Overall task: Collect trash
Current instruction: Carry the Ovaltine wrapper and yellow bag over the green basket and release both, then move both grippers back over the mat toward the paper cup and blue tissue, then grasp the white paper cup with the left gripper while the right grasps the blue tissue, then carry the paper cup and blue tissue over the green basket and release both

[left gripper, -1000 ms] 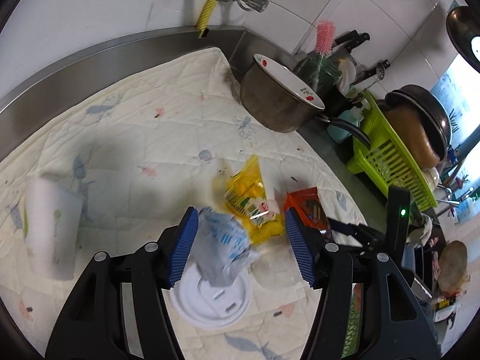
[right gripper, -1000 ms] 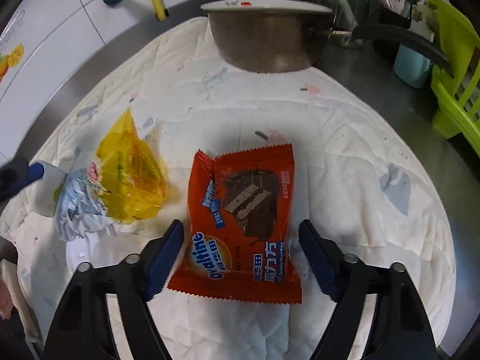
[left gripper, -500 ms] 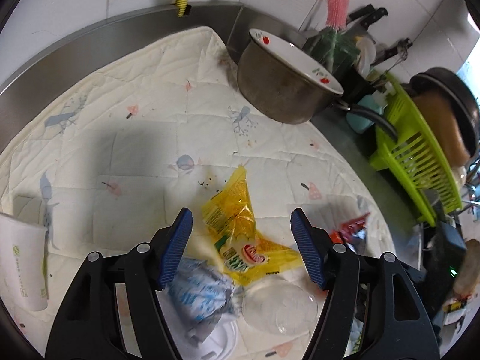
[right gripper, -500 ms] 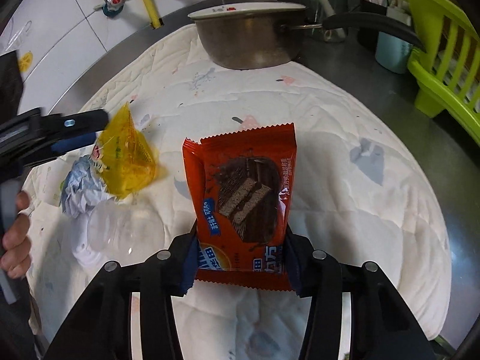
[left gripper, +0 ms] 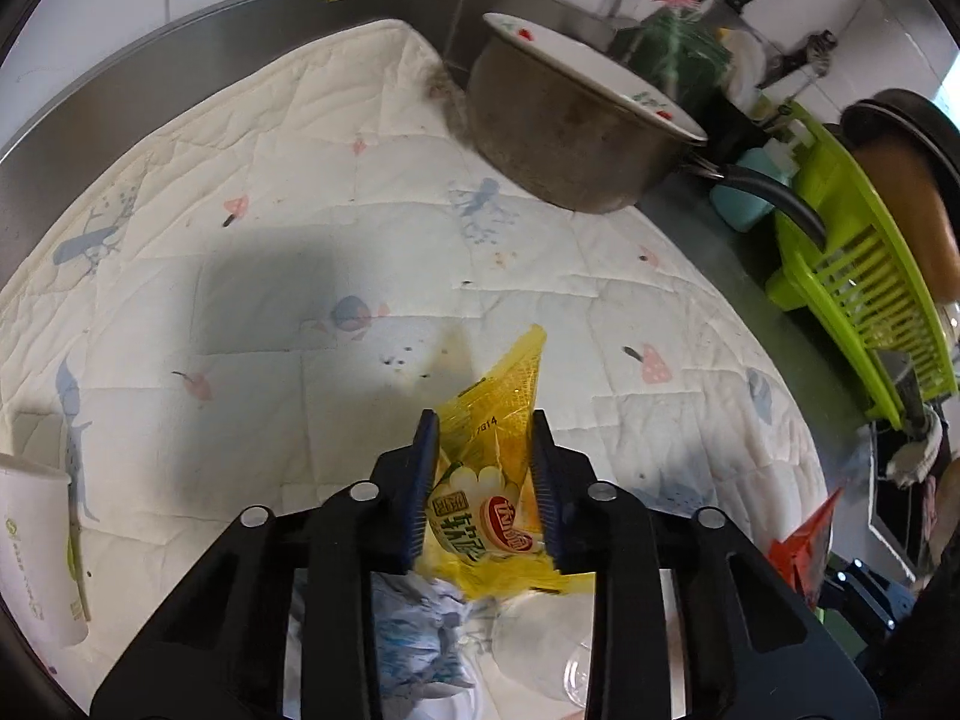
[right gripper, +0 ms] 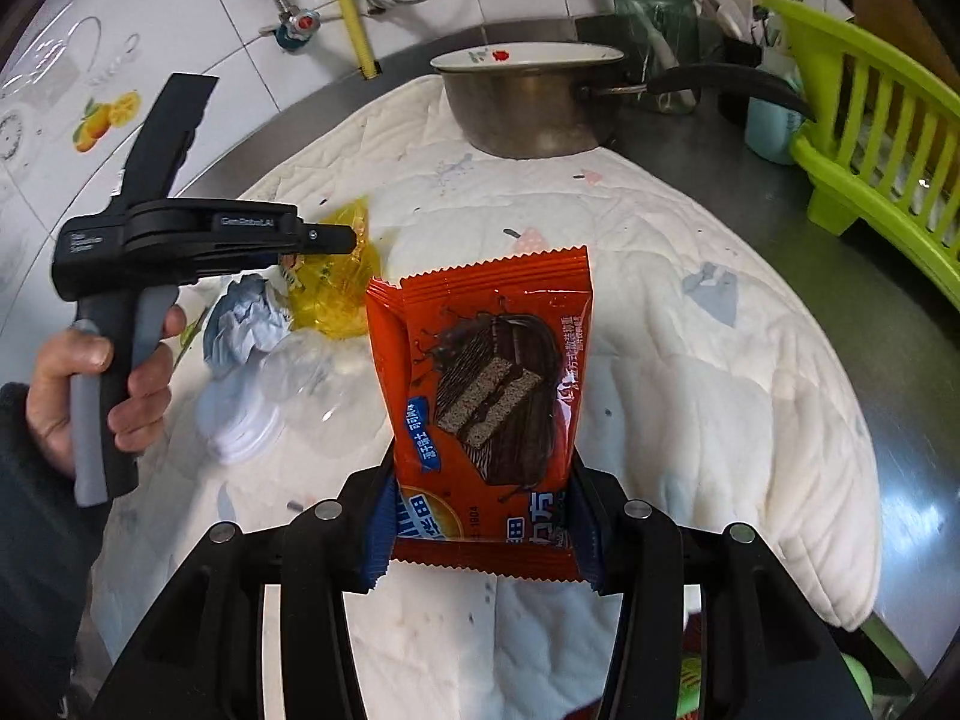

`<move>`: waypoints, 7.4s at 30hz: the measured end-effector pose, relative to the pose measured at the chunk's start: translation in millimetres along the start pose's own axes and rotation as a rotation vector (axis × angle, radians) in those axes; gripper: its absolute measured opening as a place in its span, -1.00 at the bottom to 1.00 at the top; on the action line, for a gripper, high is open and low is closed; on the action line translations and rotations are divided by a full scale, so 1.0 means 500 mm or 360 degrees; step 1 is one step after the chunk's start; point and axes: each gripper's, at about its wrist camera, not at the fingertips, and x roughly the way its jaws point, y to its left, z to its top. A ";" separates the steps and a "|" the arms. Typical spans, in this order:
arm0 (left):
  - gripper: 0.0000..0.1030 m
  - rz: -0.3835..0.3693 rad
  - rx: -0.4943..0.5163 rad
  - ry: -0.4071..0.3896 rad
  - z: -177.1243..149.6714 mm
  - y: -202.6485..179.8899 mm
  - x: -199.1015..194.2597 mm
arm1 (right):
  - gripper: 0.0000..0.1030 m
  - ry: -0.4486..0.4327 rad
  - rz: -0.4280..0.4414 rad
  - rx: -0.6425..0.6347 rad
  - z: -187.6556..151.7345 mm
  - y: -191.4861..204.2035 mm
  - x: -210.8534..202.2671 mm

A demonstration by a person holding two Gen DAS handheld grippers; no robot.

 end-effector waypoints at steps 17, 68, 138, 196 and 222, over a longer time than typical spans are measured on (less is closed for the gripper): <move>-0.54 -0.0366 0.0024 -0.0281 -0.096 -0.066 -0.219 | -0.11 -0.0126 -0.0101 0.0118 -0.165 -0.043 -0.191; 0.08 -0.0822 0.0469 0.0451 -0.575 -0.637 0.022 | 0.55 -0.0287 -0.0627 0.0482 -0.590 -0.249 -0.512; 0.35 0.0167 -0.0406 -0.0247 -0.157 0.383 -0.212 | 0.55 -0.0137 0.0024 -0.0466 -0.093 0.340 -0.090; 0.13 0.0152 -0.0521 -0.0711 -0.339 0.435 -0.482 | -0.52 -0.0025 0.0208 -0.0427 0.043 0.501 0.179; 0.13 0.0012 -0.0341 -0.0669 -0.406 0.282 -0.500 | -0.60 -0.0288 0.0266 -0.0254 -0.201 0.353 -0.131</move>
